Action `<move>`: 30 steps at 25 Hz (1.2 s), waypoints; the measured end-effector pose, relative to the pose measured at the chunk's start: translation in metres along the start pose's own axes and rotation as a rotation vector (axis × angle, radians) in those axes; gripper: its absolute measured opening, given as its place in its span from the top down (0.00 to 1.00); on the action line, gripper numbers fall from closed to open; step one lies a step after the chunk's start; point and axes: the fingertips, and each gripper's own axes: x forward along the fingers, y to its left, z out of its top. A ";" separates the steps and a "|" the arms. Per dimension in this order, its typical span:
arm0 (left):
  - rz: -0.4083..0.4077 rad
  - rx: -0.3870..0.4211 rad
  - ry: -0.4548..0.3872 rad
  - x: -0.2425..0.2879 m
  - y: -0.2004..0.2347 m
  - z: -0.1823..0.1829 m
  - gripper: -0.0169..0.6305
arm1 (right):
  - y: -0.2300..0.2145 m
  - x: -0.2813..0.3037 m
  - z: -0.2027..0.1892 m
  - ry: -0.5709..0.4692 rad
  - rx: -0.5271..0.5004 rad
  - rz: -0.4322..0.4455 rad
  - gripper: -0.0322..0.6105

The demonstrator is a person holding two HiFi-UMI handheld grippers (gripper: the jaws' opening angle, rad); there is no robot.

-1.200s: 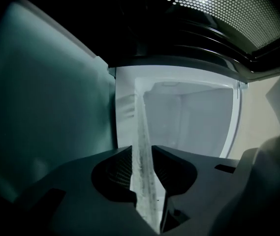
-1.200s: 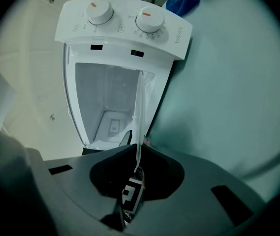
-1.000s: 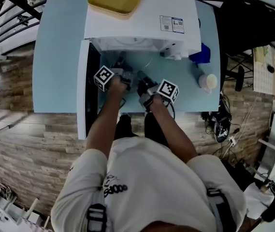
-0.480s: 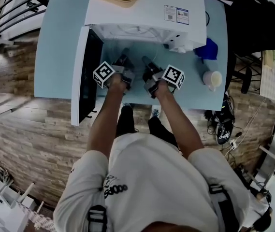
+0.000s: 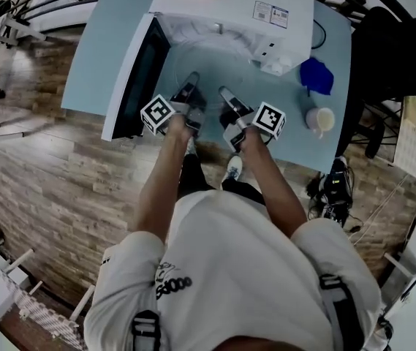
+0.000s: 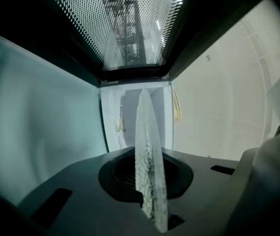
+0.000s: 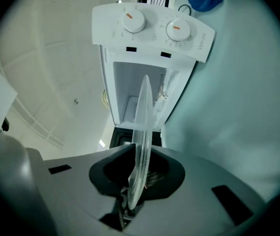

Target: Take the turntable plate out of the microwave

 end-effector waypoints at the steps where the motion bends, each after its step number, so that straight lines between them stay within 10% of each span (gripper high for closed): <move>1: -0.008 0.012 -0.008 -0.005 -0.008 -0.003 0.91 | 0.006 -0.005 -0.003 0.005 -0.008 0.016 0.89; 30: -0.323 0.330 -0.186 -0.096 -0.229 -0.089 0.91 | 0.193 -0.111 -0.021 0.180 -0.261 0.424 0.89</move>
